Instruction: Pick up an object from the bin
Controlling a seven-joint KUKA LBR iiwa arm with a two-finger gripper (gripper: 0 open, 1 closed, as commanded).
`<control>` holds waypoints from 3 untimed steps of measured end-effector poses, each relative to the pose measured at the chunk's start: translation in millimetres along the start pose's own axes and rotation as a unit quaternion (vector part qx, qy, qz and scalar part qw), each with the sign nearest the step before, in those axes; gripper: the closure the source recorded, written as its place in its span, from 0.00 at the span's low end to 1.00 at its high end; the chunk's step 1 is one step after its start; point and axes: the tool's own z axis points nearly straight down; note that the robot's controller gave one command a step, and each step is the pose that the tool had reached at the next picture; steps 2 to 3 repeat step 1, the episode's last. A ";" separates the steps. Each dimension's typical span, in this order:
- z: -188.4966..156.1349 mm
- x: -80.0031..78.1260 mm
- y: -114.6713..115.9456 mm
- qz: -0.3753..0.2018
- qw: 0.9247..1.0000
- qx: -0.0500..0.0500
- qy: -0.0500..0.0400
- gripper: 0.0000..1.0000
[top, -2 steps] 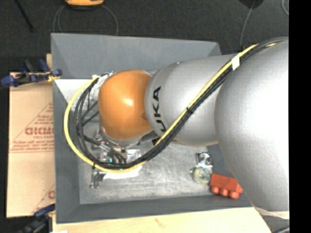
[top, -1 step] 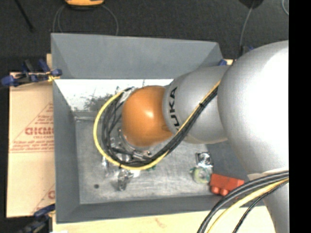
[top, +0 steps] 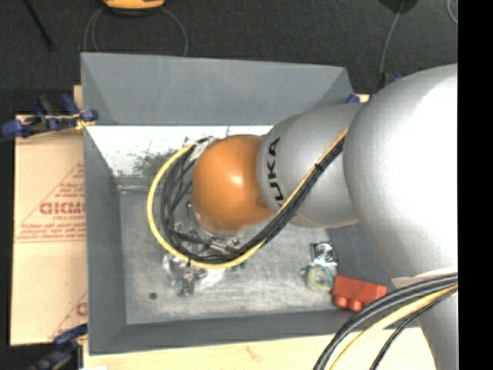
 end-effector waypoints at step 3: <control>-134.8 22.5 -58.4 -0.009 1.000 0.002 0.006 1.00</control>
Offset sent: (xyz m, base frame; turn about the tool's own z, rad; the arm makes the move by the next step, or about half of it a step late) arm -0.0022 -0.0603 0.1304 -0.0243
